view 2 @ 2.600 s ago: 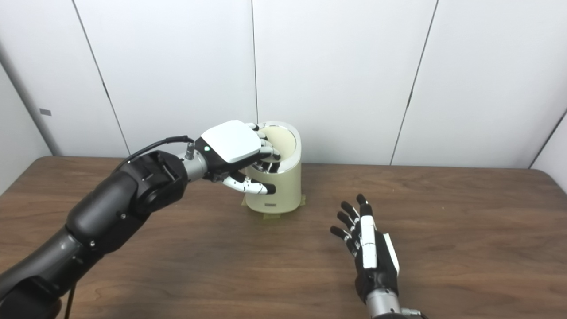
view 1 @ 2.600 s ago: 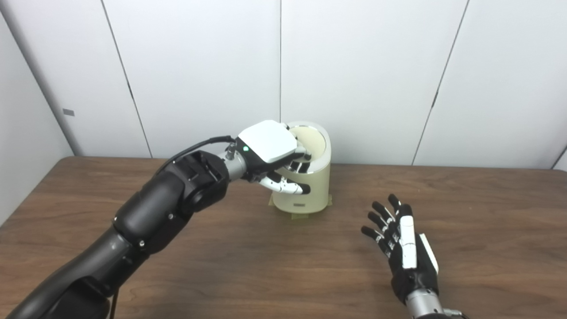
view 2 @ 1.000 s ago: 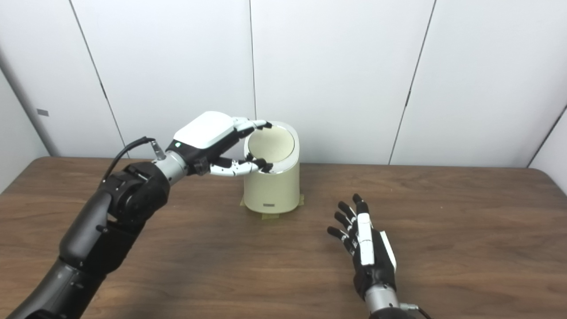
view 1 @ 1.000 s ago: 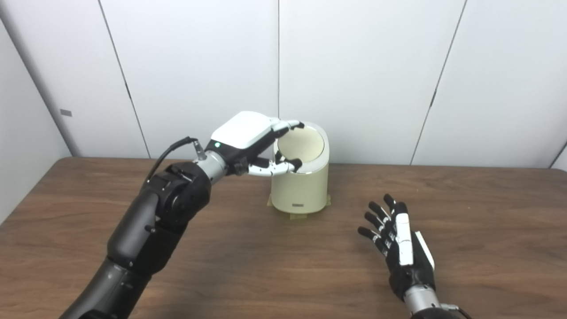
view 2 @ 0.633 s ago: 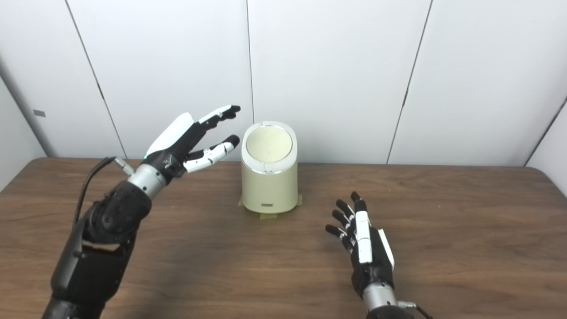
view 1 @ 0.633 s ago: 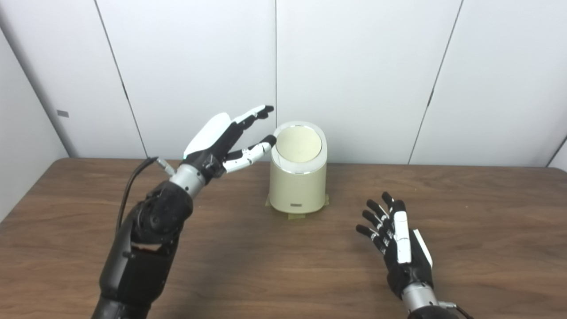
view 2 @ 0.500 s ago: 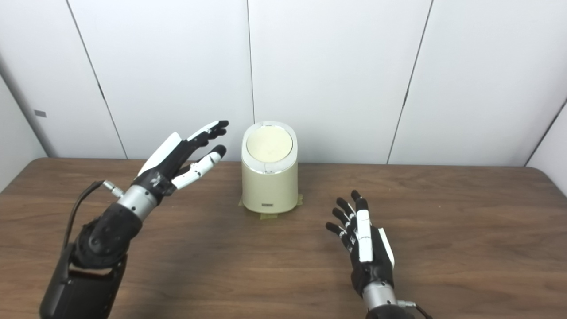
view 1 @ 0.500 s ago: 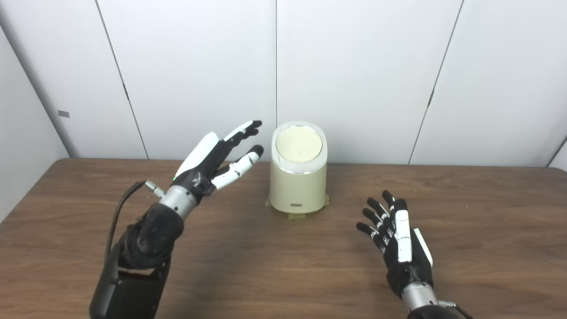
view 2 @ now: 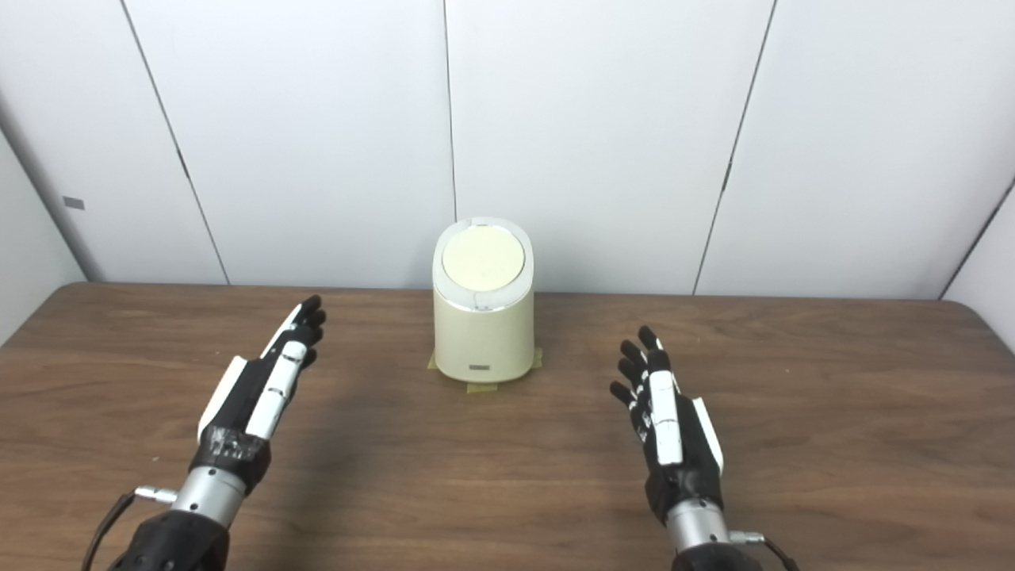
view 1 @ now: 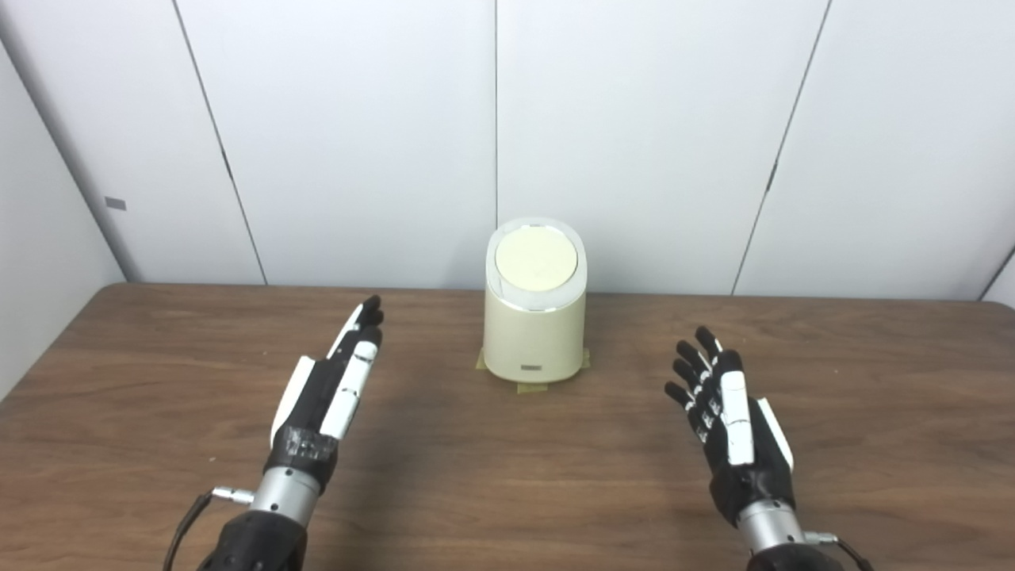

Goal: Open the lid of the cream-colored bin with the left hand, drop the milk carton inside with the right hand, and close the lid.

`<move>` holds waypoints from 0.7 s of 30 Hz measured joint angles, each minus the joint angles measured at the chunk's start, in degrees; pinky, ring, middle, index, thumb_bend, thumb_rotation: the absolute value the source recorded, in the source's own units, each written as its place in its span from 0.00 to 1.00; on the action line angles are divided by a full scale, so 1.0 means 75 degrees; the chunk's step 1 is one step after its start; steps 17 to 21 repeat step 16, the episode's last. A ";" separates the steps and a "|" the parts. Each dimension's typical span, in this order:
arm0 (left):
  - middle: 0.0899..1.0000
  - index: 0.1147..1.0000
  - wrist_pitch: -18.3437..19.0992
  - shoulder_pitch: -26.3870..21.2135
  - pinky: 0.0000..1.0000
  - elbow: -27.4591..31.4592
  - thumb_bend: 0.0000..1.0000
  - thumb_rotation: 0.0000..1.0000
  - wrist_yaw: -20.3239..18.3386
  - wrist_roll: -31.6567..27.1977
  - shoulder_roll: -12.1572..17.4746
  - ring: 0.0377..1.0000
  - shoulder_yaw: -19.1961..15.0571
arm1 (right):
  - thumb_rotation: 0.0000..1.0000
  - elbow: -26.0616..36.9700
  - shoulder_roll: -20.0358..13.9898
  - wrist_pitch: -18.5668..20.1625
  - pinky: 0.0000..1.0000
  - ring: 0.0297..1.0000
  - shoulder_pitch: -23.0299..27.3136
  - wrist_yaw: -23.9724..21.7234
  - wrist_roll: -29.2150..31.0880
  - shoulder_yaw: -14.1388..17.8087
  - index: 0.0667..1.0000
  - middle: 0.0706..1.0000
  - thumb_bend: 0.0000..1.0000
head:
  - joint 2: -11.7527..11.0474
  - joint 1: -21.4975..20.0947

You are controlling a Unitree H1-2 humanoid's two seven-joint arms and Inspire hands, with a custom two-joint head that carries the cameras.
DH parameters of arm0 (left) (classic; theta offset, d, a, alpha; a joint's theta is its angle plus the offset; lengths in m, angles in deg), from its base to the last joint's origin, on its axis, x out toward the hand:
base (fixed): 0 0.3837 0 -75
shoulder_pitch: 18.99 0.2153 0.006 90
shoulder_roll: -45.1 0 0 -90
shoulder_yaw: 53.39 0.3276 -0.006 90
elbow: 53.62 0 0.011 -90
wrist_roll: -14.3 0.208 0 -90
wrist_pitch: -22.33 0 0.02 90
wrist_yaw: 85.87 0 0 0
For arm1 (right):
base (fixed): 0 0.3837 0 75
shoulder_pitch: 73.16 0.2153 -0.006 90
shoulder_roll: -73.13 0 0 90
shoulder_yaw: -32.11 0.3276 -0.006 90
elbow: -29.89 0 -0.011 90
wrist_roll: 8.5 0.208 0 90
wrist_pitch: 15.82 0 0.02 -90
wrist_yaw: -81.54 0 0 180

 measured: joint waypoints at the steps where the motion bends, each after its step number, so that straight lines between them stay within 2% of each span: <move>1: 0.98 1.00 -0.0015 0.0110 1.00 -0.0003 0.36 1.00 0.0088 -0.0102 -0.0082 1.00 -0.0007 | 1.00 0.0011 -0.0046 0.0006 0.93 0.97 -0.0001 -0.0014 -0.0041 -0.0034 0.95 0.96 0.67 | 0.0012 -0.0012; 5: 1.00 1.00 -0.0110 0.0425 1.00 -0.0089 0.34 1.00 0.0333 -0.0444 -0.0295 1.00 -0.0056 | 1.00 0.0069 -0.0169 0.0049 0.98 1.00 -0.0009 -0.0117 -0.0080 -0.0116 0.95 0.98 0.66 | 0.0059 -0.0023; 11: 1.00 1.00 -0.0639 0.0614 1.00 -0.0279 0.33 1.00 0.0468 -0.0937 -0.0305 1.00 -0.0129 | 1.00 0.0250 -0.0251 0.0180 1.00 1.00 -0.0030 -0.0165 -0.0095 -0.0143 0.98 1.00 0.66 | 0.0129 -0.0024; 16: 1.00 1.00 -0.0671 0.0854 1.00 -0.0327 0.37 1.00 0.0669 -0.1271 -0.0383 1.00 -0.0143 | 1.00 0.0402 -0.0307 0.0341 1.00 1.00 -0.0155 -0.0203 -0.0057 -0.0123 0.99 1.00 0.64 | 0.0071 0.0093; 21: 1.00 1.00 -0.0671 0.0854 1.00 -0.0327 0.37 1.00 0.0669 -0.1271 -0.0383 1.00 -0.0143 | 1.00 0.0402 -0.0307 0.0341 1.00 1.00 -0.0155 -0.0203 -0.0057 -0.0123 0.99 1.00 0.64 | 0.0071 0.0093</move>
